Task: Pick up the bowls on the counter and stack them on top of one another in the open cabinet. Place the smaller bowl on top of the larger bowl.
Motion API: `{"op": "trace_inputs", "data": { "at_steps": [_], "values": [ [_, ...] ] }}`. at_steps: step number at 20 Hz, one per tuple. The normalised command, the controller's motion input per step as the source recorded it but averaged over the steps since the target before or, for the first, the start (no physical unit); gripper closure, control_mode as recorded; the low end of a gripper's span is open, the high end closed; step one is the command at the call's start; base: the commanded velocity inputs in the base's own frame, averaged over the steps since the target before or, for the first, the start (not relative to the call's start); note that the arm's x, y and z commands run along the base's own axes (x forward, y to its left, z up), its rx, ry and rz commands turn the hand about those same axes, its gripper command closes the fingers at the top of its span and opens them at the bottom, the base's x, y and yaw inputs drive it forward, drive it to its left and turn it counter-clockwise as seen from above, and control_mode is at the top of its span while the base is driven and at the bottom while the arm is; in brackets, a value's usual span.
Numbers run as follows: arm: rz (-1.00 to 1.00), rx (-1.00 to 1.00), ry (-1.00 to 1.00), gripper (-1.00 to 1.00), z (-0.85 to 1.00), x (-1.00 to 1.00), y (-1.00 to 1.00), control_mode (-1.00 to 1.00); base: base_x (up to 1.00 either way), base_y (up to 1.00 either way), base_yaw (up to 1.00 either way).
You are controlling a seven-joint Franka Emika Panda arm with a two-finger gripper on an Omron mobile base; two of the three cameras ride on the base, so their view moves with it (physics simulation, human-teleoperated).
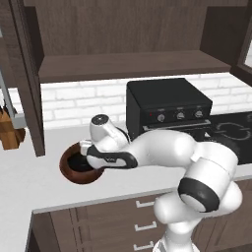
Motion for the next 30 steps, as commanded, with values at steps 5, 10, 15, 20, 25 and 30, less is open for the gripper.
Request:
{"op": "trace_inputs", "data": {
  "at_steps": [5,10,15,20,25,30],
  "values": [
    [-0.05,0.06,-0.05,1.0,0.78,-0.49,-0.4,-1.0,0.0,0.0,0.0],
    [-0.07,0.13,0.0,1.0,0.99,-0.5,-0.61,-1.0,0.0,0.0,0.0],
    [-0.07,0.13,0.0,1.0,0.99,-0.55,-0.61,-1.0,0.0,0.0,0.0],
    [-0.09,0.1,-0.05,1.0,0.92,-0.51,-0.56,-1.0,0.0,0.0,0.0],
    [-0.13,0.1,-0.12,1.0,0.97,-0.22,-0.52,-1.0,0.0,0.0,0.0],
    [-0.27,0.09,-0.1,1.0,0.97,0.0,-0.47,-1.0,0.0,0.0,0.0]
  ]
}}
